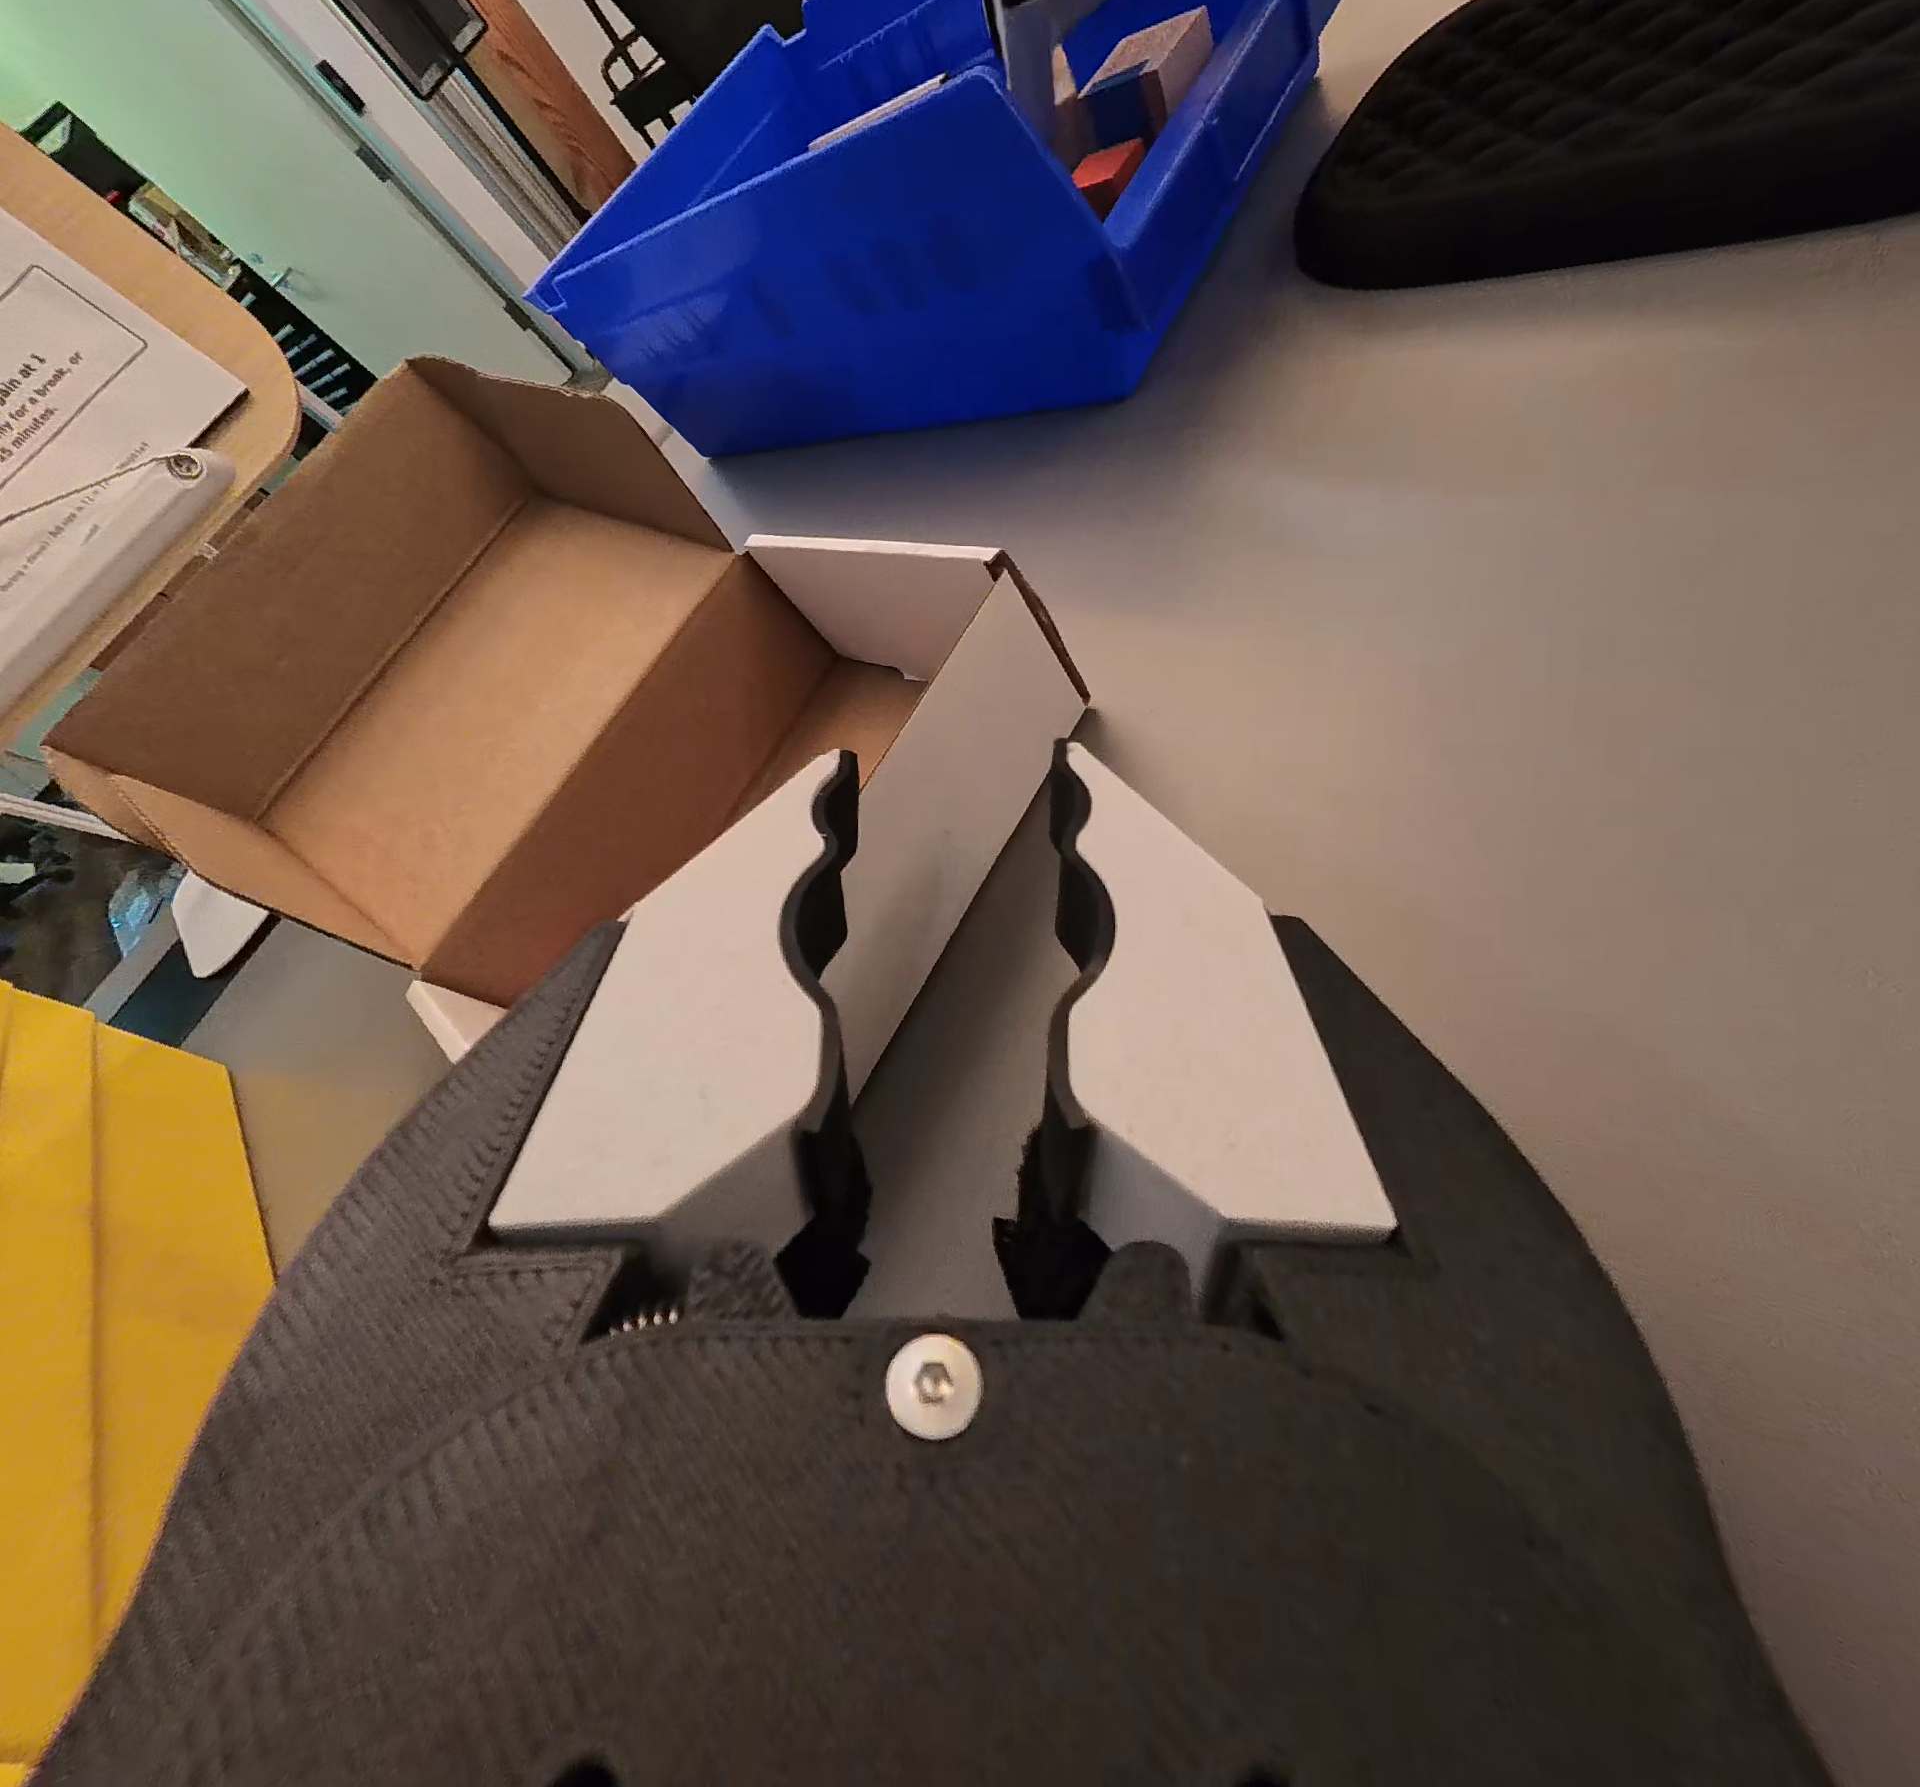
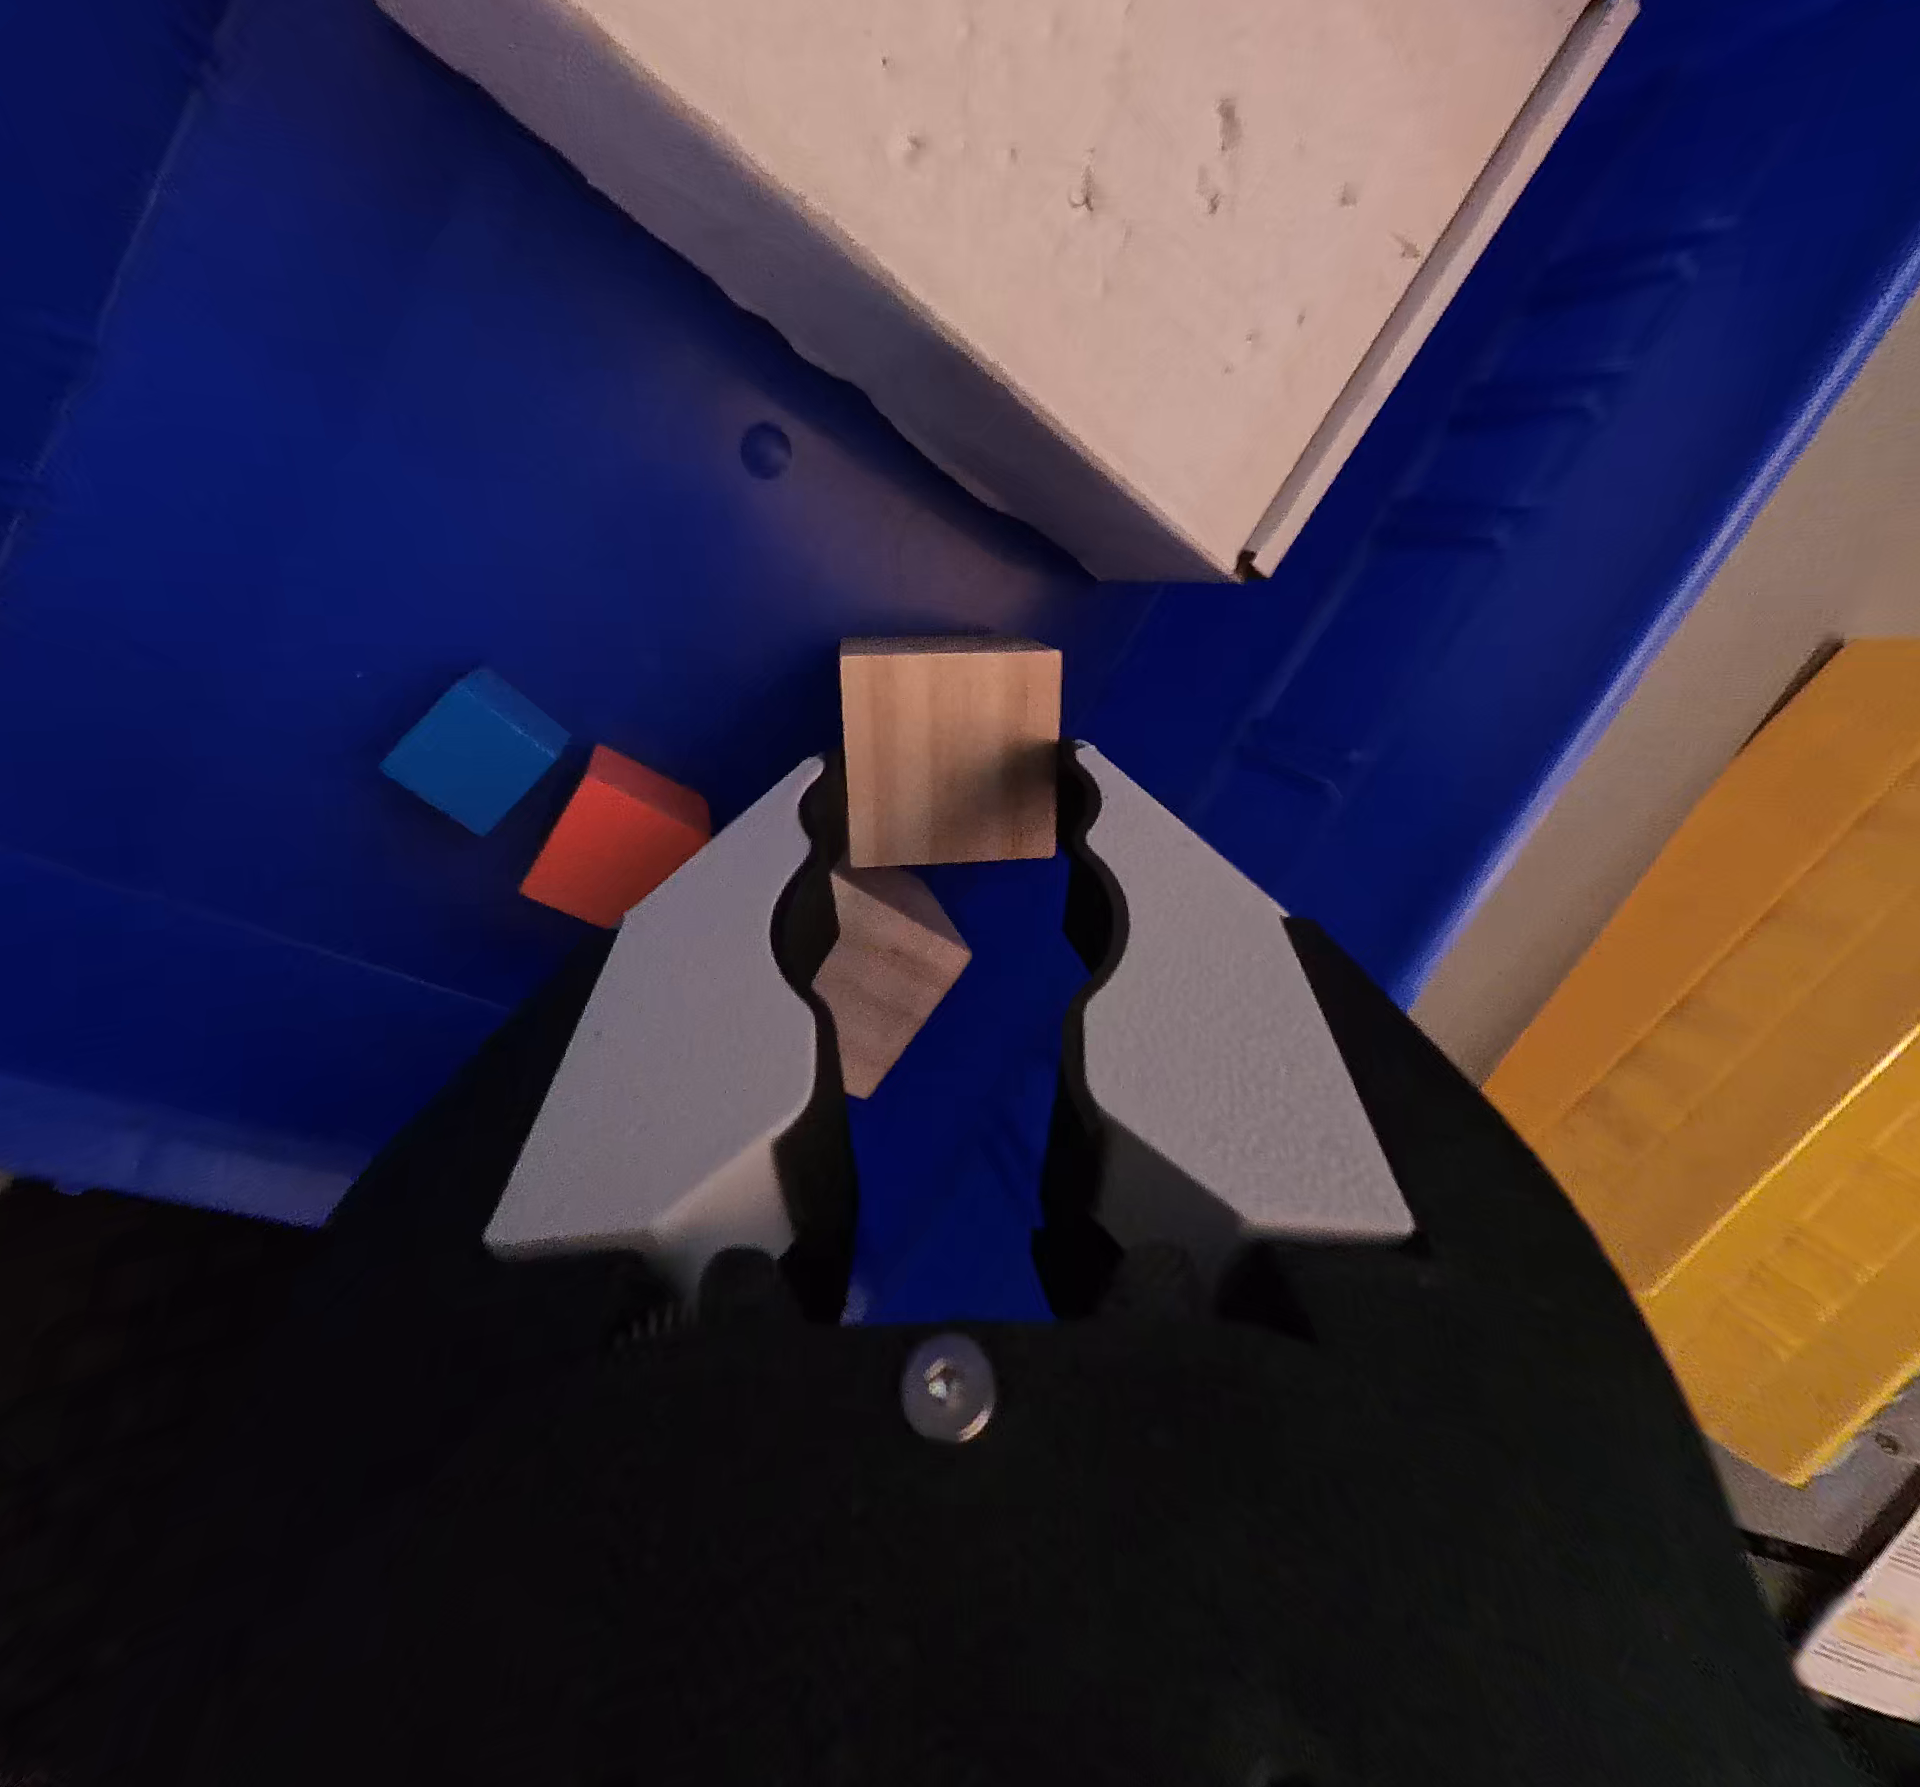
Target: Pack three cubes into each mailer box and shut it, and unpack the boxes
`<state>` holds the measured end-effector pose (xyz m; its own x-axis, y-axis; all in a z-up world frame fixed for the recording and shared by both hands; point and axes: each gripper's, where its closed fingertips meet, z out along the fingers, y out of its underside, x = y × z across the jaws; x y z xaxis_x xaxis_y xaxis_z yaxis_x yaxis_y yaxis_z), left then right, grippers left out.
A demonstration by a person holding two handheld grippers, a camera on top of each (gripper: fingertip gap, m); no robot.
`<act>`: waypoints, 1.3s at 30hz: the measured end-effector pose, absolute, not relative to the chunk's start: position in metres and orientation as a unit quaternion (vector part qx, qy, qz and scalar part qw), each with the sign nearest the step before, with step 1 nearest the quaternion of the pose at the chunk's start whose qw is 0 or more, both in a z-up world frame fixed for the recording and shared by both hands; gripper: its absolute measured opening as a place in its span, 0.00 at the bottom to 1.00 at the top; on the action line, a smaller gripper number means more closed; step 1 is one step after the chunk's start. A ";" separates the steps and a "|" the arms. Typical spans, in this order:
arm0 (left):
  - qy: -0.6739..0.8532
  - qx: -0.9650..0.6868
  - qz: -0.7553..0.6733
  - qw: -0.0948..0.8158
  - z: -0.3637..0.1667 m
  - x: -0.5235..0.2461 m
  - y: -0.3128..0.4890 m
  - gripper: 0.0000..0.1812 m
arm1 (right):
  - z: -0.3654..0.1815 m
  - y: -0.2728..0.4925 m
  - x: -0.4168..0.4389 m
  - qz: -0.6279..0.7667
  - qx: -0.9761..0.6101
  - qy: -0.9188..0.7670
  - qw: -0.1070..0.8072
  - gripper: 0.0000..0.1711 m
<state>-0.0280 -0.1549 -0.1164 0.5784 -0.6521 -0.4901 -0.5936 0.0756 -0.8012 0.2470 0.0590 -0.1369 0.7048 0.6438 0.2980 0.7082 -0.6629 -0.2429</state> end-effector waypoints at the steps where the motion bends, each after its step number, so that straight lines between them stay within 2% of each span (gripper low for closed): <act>1: 0.459 -0.679 -0.025 0.573 -0.116 -0.028 -0.155 0.20 | -0.136 0.060 0.246 -0.090 -0.908 -0.370 0.176 0.24; 4: 0.457 -0.674 -0.024 0.579 -0.113 -0.028 -0.156 0.20 | -0.110 0.064 0.245 -0.108 -0.902 -0.357 0.218 0.27; 7: 0.469 -0.665 -0.041 0.580 -0.111 -0.023 -0.162 0.18 | -0.051 0.054 0.211 -0.131 -0.870 -0.357 0.314 0.25; 9: 0.490 -0.648 -0.055 0.580 -0.111 -0.015 -0.170 0.18 | -0.010 0.030 0.139 -0.079 -0.805 -0.420 0.411 0.23; 11: 0.519 -0.623 -0.064 0.582 -0.111 -0.005 -0.182 0.18 | 0.007 -0.021 0.049 0.032 -0.711 -0.527 0.465 0.22; 14: 0.552 -0.584 -0.093 0.588 -0.107 0.008 -0.203 0.17 | -0.029 -0.082 -0.028 0.122 -0.640 -0.647 0.397 0.22; 17: 0.549 -0.581 -0.125 0.588 -0.102 0.010 -0.209 0.17 | -0.082 -0.087 -0.053 0.116 -0.638 -0.697 0.307 0.23; 21: 0.530 -0.589 -0.142 0.593 -0.095 0.006 -0.206 0.17 | -0.119 -0.099 -0.072 0.175 -0.661 -0.700 0.204 0.22; 27: 0.542 -0.584 -0.128 0.591 -0.098 0.008 -0.208 0.17 | -0.150 -0.099 -0.067 0.137 -0.666 -0.718 0.150 0.21; 29: 0.546 -0.582 -0.125 0.590 -0.099 0.008 -0.209 0.17 | -0.154 -0.101 -0.067 0.138 -0.663 -0.721 0.144 0.15; 33: 0.545 -0.582 -0.121 0.591 -0.099 0.008 -0.208 0.17 | -0.124 -0.087 -0.061 0.100 -0.656 -0.719 0.205 0.15; 37: 0.544 -0.582 -0.117 0.593 -0.098 0.007 -0.207 0.16 | -0.015 -0.055 -0.010 0.069 -0.686 -0.627 0.363 0.15; 39: 0.549 -0.578 -0.110 0.593 -0.099 0.008 -0.208 0.16 | 0.011 -0.038 0.044 0.062 -0.733 -0.559 0.381 0.15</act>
<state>0.0082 -0.2084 -0.0988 0.3723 -0.7654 -0.5250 -0.5049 0.3075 -0.8065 0.0444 -0.0379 0.0113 0.3664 0.8677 0.3360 0.7731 -0.0830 -0.6288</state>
